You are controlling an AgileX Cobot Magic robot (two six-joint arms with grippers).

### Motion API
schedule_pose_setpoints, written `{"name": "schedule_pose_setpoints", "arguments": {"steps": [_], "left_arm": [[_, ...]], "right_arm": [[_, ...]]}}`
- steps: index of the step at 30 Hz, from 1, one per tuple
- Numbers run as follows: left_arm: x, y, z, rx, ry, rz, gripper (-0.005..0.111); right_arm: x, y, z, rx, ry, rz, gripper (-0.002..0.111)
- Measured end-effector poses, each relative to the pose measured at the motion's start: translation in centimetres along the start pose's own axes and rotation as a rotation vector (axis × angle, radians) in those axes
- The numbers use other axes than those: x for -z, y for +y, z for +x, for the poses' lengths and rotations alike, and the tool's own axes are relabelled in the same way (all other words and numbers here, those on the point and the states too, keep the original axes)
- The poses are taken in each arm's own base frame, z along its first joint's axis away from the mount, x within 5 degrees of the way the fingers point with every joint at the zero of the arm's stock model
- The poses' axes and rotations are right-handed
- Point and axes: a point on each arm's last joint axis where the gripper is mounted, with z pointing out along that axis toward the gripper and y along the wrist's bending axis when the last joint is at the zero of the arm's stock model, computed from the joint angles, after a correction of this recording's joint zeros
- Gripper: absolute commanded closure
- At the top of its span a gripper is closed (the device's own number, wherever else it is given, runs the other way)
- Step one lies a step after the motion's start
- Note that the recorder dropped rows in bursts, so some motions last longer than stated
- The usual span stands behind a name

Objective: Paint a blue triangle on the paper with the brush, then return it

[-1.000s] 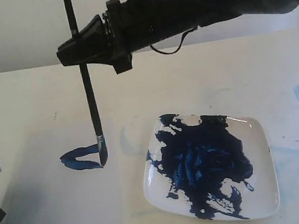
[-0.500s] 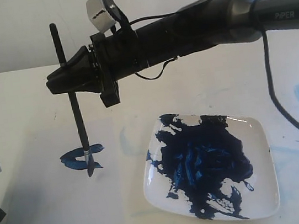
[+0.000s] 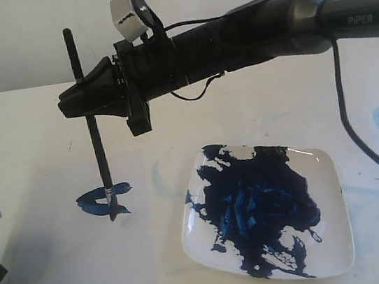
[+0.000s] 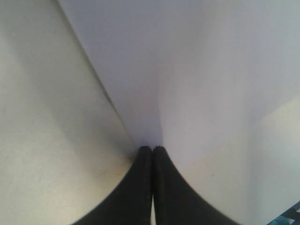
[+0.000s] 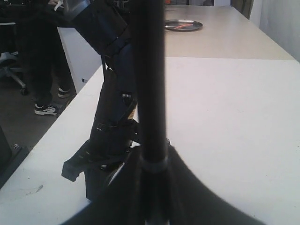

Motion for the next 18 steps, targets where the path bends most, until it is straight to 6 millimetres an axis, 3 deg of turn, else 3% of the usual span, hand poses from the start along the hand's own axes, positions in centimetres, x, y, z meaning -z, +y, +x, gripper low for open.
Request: {"name": "schedule_pose_setpoints", "arguments": {"steps": [18], "left_arm": [[0.0,0.0,0.0,0.0,0.0,0.0,0.107]], "right_arm": [[0.03,-0.49,0.49,0.017,0.055,0.054,0.108]]}}
